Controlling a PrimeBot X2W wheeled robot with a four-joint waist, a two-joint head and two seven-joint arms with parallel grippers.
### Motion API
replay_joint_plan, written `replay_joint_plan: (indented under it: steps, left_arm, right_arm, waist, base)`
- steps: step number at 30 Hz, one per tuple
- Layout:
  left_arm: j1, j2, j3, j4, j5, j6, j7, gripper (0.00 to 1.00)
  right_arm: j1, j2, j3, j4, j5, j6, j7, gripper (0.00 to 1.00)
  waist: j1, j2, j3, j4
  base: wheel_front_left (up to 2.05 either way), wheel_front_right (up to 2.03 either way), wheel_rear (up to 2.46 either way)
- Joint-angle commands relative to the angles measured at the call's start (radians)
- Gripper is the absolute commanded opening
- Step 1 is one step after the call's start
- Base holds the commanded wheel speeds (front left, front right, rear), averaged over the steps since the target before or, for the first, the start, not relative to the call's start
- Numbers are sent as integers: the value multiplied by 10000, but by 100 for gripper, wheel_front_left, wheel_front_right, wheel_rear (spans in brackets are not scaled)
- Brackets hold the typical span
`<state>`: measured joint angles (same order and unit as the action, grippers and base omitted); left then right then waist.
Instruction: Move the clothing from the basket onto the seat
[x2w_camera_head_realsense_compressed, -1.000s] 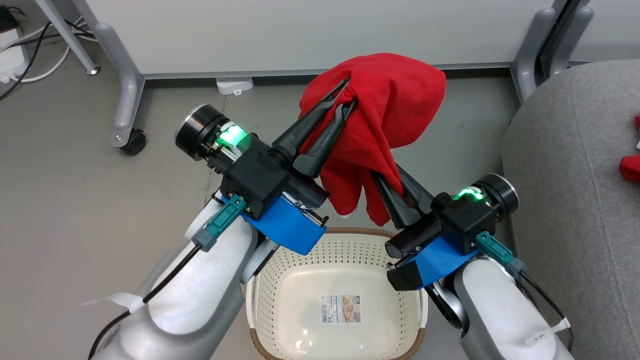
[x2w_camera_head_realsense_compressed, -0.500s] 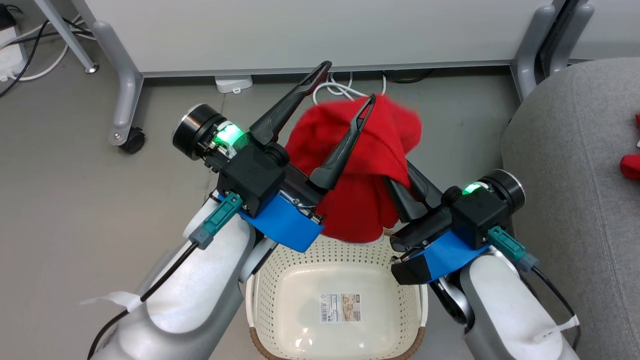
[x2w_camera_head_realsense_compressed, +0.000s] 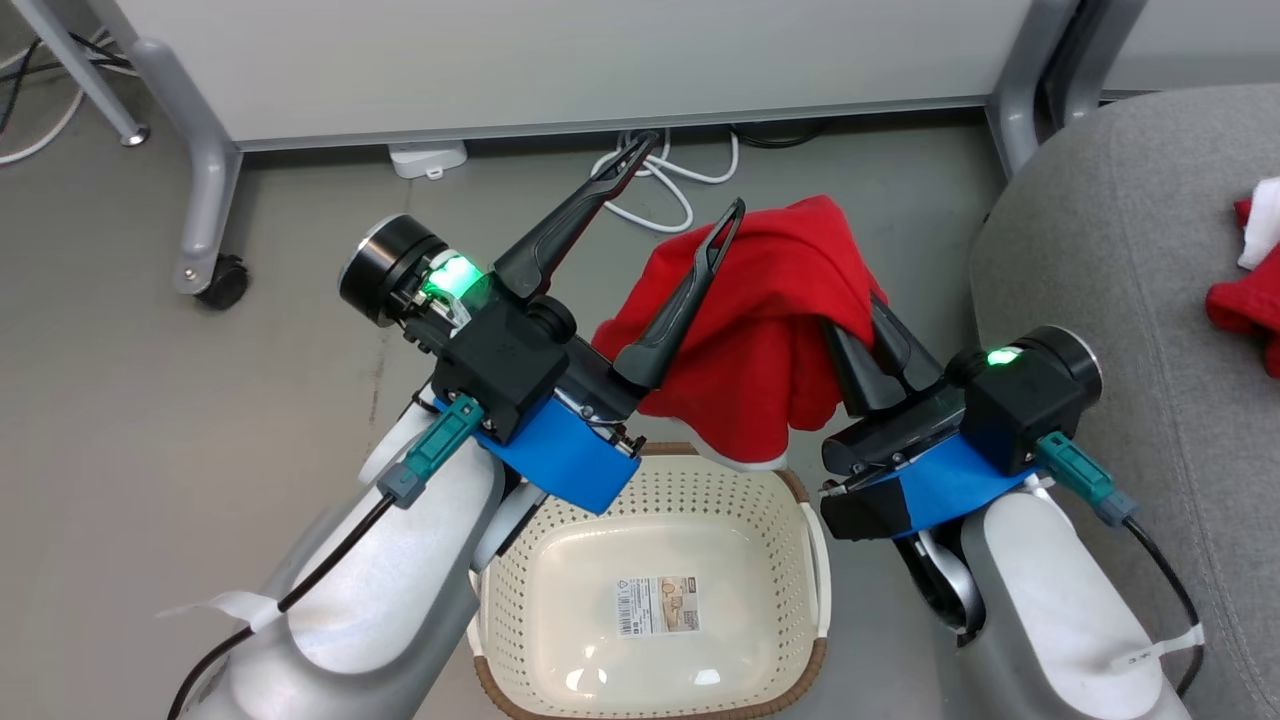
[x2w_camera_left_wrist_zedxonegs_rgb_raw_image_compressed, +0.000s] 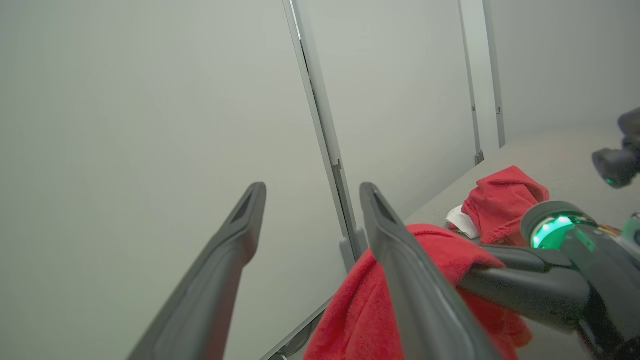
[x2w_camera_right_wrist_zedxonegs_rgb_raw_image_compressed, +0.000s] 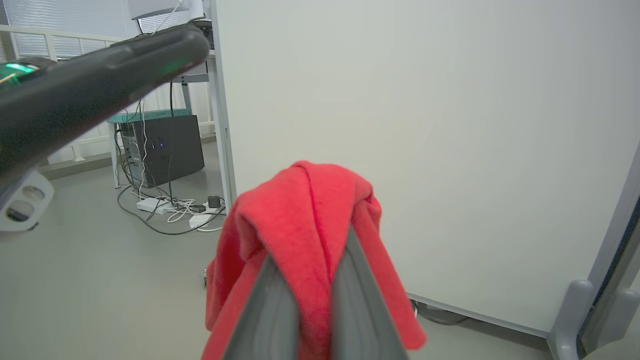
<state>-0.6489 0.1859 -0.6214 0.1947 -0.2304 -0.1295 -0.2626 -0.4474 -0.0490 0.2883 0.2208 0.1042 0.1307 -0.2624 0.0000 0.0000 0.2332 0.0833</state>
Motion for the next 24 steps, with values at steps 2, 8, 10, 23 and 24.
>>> replay_joint_plan:
  steps: [2,8,10,23,24]
  left_arm:
    - [79,104,-64,-14,-23,-13,-30,100]
    - [89,249,-388,-26,-38,-13,-30,100]
    - [94,285,-509,-39,-49,-13,-32,100]
    - [204,620,-1577,213,-187,-11,-30,100]
    - [194,646,-1662,252,-221,-11,-30,100]
  right_arm:
    - [45,-25,-211,-126,-27,1,-38,0]
    - [201,-23,-807,-413,-109,1,-38,0]
    - [277,-22,-1049,-509,-120,1,-38,0]
    - [933,-16,-2381,-1020,-110,1,-38,0]
    - [982,-14,-2472,-1062,-103,3,-38,0]
  waist:
    - [0,0,172,-369]
    - [0,0,385,-1161]
    - [0,0,436,-1433]
    - [0,0,599,-3203]
    - [0,0,623,-3333]
  base:
    - [0,0,0]
    - [0,0,0]
    - [0,0,0]
    - [0,0,0]
    - [0,0,0]
